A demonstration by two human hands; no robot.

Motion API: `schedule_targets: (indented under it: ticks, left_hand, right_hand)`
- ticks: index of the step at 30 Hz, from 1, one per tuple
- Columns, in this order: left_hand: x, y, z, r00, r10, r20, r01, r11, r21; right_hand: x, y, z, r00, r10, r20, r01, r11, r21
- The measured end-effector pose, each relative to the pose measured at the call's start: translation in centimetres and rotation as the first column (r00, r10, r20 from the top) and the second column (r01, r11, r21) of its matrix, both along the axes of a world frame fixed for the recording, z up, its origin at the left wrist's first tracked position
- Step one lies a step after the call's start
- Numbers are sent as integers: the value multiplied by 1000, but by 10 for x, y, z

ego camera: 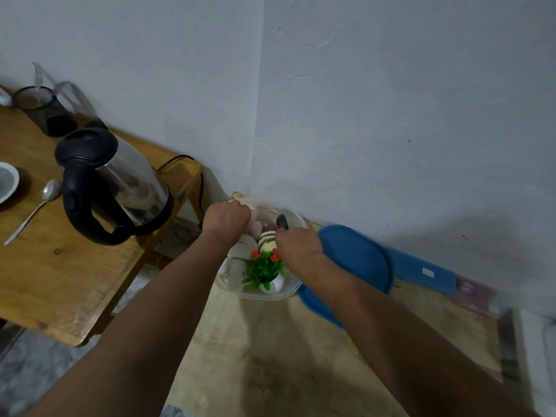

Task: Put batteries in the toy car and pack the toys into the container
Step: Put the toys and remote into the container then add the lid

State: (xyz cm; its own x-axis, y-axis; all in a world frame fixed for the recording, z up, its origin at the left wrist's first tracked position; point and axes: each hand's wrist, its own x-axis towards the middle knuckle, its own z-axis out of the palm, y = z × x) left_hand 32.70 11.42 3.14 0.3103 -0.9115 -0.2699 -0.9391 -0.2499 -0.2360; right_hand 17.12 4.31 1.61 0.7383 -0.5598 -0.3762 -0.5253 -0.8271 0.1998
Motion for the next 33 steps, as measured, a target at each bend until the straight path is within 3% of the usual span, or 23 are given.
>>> schedule_targets:
  ticks: [4, 7, 16, 22, 28, 33]
  left_hand:
    - [1, -2, -7, 1000, -5, 25, 6, 999, -47]
    - [-1, -4, -12, 1000, -9, 26, 10, 999, -42]
    - [4, 1, -16, 999, 29, -43, -36, 986, -166]
    - [18, 10, -18, 996, 84, -14, -85, 968, -237]
    - [22, 13, -27, 988, 117, -99, -142, 942, -303]
    - [24, 16, -27, 902, 272, -336, -405, 803, -438]
  right_hand:
    - [-4, 3, -6, 995, 53, -90, -48, 998, 49]
    - [-4, 1, -4, 997, 27, -74, -22, 997, 72]
    - [-11, -9, 4, 953, -92, 287, 54, 989, 137]
    - [-28, -16, -3, 780, -308, 545, 199, 948, 250]
    - [-39, -18, -7, 750, -269, 605, 143, 958, 249]
    - [-20, -15, -5, 800, -176, 574, 38, 969, 245]
